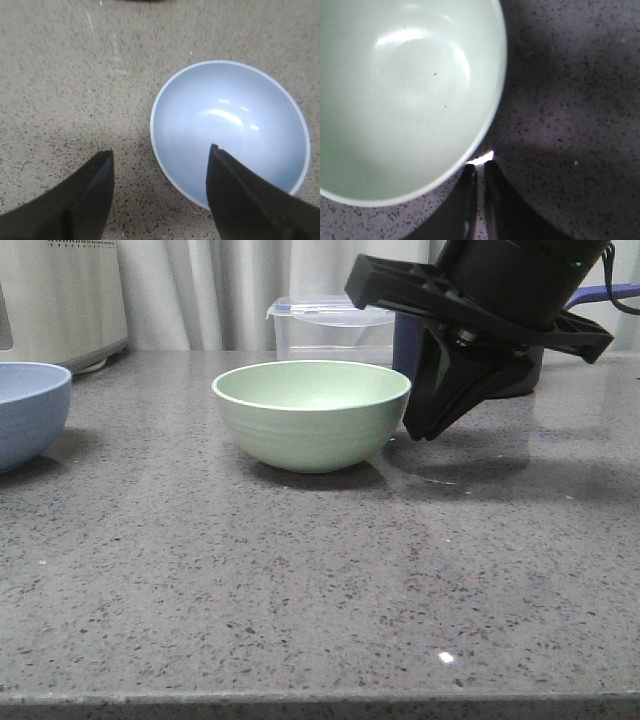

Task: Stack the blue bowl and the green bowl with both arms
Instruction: 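Lower the left gripper and grasp the rim of the light blue bowl, then lift the blue bowl with the left gripper over the green bowl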

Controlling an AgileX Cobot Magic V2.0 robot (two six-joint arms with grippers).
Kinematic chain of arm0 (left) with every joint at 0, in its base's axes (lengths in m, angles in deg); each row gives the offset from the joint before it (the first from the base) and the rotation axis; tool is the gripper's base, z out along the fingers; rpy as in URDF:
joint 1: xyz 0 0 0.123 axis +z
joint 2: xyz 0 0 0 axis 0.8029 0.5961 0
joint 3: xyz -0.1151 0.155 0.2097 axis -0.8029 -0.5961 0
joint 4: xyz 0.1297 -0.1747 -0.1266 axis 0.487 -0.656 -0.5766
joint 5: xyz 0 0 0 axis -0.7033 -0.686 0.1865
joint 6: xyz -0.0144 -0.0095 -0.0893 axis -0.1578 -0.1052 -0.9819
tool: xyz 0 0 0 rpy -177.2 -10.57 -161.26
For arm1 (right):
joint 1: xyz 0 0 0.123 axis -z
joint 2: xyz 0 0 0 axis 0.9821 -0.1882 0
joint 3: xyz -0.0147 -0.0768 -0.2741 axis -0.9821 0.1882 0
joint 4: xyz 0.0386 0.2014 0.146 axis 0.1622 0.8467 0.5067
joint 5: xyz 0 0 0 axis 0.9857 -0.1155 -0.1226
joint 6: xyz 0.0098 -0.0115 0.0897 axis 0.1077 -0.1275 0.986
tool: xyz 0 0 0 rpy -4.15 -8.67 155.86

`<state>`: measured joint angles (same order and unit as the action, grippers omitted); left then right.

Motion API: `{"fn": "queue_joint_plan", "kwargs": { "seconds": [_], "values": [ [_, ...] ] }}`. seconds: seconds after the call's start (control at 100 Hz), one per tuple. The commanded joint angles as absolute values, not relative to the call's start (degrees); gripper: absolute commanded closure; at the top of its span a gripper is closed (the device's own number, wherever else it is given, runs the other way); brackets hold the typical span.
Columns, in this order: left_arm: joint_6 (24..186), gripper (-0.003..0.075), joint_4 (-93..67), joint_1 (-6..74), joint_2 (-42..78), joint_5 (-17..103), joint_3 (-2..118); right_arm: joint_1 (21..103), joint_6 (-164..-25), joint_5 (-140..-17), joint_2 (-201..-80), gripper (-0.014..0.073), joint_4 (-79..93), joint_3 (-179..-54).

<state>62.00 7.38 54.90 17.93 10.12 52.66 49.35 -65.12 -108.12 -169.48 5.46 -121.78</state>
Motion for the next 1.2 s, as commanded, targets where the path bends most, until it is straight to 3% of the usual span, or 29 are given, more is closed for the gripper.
{"fn": "queue_joint_plan", "kwargs": {
  "seconds": [0.0,0.45,0.57,0.85,1.19],
  "values": [
    [61.23,0.0315,7.06,54.88,21.64,10.11,57.4,49.32,-65.69,-106.03,-167.58,0.054,6.25,-123.23],
    [61.58,0.0323,7.06,54.88,38.87,7.67,63.87,49.37,-65.69,-106.17,-167.58,0.054,6.25,-123.23],
    [61.58,0.0405,7.06,54.88,40.21,7.56,63.97,49.37,-65.69,-106.17,-167.58,0.054,6.25,-123.23],
    [61.58,0.074,7.06,54.88,40.43,7.52,63.97,49.37,-65.69,-106.17,-167.58,0.054,6.25,-123.23],
    [63.28,0.0741,4.71,54.88,40.43,3.32,69.82,49.37,-65.69,-106.17,-167.58,0.054,6.25,-123.23]
  ]
}}
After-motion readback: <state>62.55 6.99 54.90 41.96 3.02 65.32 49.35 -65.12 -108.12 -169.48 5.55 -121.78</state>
